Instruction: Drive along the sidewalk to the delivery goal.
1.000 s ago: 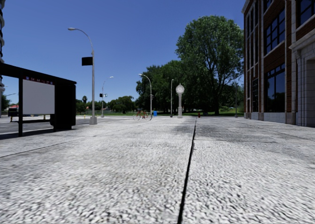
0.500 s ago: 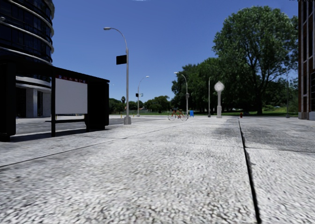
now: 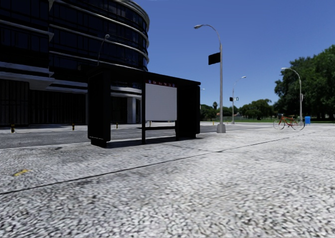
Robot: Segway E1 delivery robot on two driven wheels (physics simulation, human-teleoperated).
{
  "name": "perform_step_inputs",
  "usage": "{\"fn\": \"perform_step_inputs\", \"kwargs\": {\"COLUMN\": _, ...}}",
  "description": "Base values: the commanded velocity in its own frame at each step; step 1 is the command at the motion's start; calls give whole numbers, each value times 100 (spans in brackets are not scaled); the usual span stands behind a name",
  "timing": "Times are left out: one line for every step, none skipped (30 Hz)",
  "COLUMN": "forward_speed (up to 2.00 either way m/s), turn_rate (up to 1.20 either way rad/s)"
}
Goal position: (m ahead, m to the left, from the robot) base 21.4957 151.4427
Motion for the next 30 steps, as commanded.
{"fn": "perform_step_inputs", "kwargs": {"forward_speed": 144, "turn_rate": 97}}
{"fn": "perform_step_inputs", "kwargs": {"forward_speed": 145, "turn_rate": 97}}
{"fn": "perform_step_inputs", "kwargs": {"forward_speed": 145, "turn_rate": 97}}
{"fn": "perform_step_inputs", "kwargs": {"forward_speed": 145, "turn_rate": 97}}
{"fn": "perform_step_inputs", "kwargs": {"forward_speed": 146, "turn_rate": 97}}
{"fn": "perform_step_inputs", "kwargs": {"forward_speed": 146, "turn_rate": 97}}
{"fn": "perform_step_inputs", "kwargs": {"forward_speed": 146, "turn_rate": 97}}
{"fn": "perform_step_inputs", "kwargs": {"forward_speed": 146, "turn_rate": 97}}
{"fn": "perform_step_inputs", "kwargs": {"forward_speed": 146, "turn_rate": 97}}
{"fn": "perform_step_inputs", "kwargs": {"forward_speed": 146, "turn_rate": 97}}
{"fn": "perform_step_inputs", "kwargs": {"forward_speed": 146, "turn_rate": 97}}
{"fn": "perform_step_inputs", "kwargs": {"forward_speed": 146, "turn_rate": 97}}
{"fn": "perform_step_inputs", "kwargs": {"forward_speed": 146, "turn_rate": 97}}
{"fn": "perform_step_inputs", "kwargs": {"forward_speed": 147, "turn_rate": 97}}
{"fn": "perform_step_inputs", "kwargs": {"forward_speed": 148, "turn_rate": 97}}
{"fn": "perform_step_inputs", "kwargs": {"forward_speed": 148, "turn_rate": 97}}
{"fn": "perform_step_inputs", "kwargs": {"forward_speed": 148, "turn_rate": 97}}
{"fn": "perform_step_inputs", "kwargs": {"forward_speed": 148, "turn_rate": 97}}
{"fn": "perform_step_inputs", "kwargs": {"forward_speed": 148, "turn_rate": 97}}
{"fn": "perform_step_inputs", "kwargs": {"forward_speed": 148, "turn_rate": 97}}
{"fn": "perform_step_inputs", "kwargs": {"forward_speed": 148, "turn_rate": 97}}
{"fn": "perform_step_inputs", "kwargs": {"forward_speed": 148, "turn_rate": 97}}
{"fn": "perform_step_inputs", "kwargs": {"forward_speed": 148, "turn_rate": 97}}
{"fn": "perform_step_inputs", "kwargs": {"forward_speed": 148, "turn_rate": 97}}
{"fn": "perform_step_inputs", "kwargs": {"forward_speed": 148, "turn_rate": 97}}
{"fn": "perform_step_inputs", "kwargs": {"forward_speed": 148, "turn_rate": 97}}
{"fn": "perform_step_inputs", "kwargs": {"forward_speed": 148, "turn_rate": 97}}
{"fn": "perform_step_inputs", "kwargs": {"forward_speed": 149, "turn_rate": 97}}
{"fn": "perform_step_inputs", "kwargs": {"forward_speed": 151, "turn_rate": 97}}
{"fn": "perform_step_inputs", "kwargs": {"forward_speed": 151, "turn_rate": 97}}
